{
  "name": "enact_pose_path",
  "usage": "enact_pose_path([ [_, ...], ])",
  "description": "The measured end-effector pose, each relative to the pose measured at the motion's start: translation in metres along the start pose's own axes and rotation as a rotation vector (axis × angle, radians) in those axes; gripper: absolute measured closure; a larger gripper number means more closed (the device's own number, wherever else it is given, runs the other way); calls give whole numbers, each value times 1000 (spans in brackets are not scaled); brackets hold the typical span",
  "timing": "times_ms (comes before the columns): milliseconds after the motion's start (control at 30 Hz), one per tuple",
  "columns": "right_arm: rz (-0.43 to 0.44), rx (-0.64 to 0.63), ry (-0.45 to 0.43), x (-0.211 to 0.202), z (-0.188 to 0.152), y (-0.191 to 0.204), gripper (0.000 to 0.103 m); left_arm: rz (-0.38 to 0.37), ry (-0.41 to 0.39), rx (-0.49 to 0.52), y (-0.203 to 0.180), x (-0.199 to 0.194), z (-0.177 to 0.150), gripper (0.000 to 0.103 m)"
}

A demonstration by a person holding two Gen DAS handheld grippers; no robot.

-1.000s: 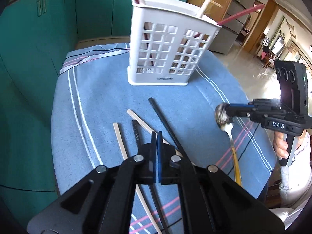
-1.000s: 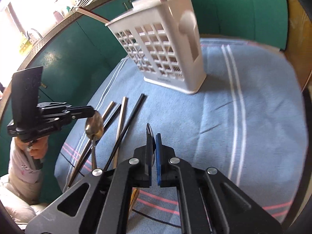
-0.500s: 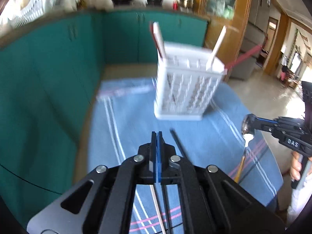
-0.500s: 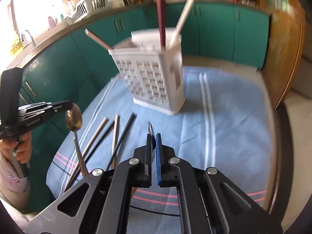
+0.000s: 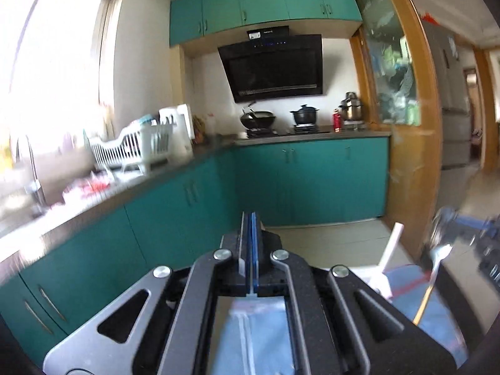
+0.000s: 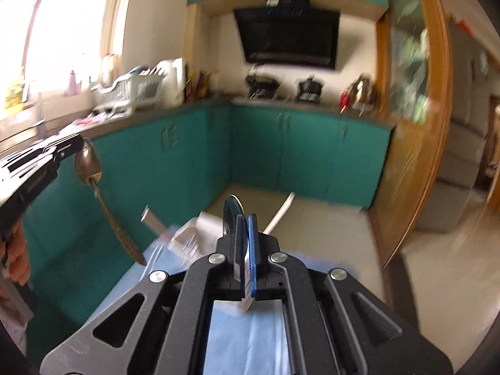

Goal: Organize utensils

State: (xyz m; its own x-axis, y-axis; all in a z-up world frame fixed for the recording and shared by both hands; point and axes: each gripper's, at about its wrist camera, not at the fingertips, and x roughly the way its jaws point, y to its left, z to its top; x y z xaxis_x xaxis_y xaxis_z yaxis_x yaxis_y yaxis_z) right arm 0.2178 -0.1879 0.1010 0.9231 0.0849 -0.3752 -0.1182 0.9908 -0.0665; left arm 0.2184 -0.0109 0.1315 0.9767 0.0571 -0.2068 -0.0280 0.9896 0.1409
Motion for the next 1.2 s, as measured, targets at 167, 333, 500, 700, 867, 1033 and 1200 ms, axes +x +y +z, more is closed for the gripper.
enact_pose_path([
  [167,-55,40,1,50,30,-11,101,63,29,107,-37,50,9,103],
  [333,-118,33,75,100,22,-6,101,85,105,145,-62,92,-12,103],
  [500,-104,15,124,125,0,3,101,83,169,155,-70,116,-35,102],
  [700,-71,-16,146,126,-15,15,101,75,213,170,-74,128,-53,102],
  [867,-64,-27,143,116,-19,19,98,62,210,171,-76,119,-57,102],
  [1033,-53,-3,78,78,-13,11,93,36,177,102,-58,92,-47,93],
  [1200,35,52,14,4,-20,2,92,-6,147,-19,-17,38,-51,86],
])
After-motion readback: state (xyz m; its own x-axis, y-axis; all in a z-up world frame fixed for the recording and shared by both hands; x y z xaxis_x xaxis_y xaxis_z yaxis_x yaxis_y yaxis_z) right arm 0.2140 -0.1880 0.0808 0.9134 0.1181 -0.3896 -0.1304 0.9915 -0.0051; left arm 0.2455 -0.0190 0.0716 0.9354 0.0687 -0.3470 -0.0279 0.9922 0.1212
